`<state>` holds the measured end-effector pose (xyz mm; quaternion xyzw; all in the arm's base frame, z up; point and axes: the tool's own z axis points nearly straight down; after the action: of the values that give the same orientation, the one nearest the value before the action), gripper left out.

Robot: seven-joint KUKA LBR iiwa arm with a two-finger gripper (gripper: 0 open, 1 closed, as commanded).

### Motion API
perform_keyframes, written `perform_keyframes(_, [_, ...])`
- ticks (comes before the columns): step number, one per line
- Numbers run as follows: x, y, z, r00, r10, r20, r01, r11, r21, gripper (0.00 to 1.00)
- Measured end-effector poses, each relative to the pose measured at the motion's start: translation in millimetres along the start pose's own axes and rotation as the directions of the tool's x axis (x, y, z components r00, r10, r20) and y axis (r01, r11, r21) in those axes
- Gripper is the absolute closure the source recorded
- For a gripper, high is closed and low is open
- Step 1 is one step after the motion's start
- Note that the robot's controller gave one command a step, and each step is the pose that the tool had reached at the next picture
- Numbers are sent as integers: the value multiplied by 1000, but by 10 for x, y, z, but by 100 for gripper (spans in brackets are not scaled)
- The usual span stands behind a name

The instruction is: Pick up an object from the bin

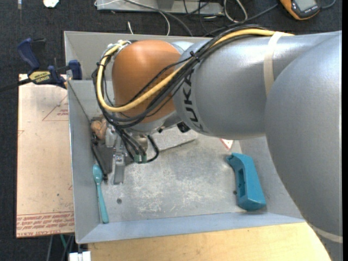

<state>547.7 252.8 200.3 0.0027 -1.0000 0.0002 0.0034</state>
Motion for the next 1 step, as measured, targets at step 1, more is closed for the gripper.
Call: perform_keyframes(1, [-11,-11,-41,1000,3,5,-3,1000,-1,0])
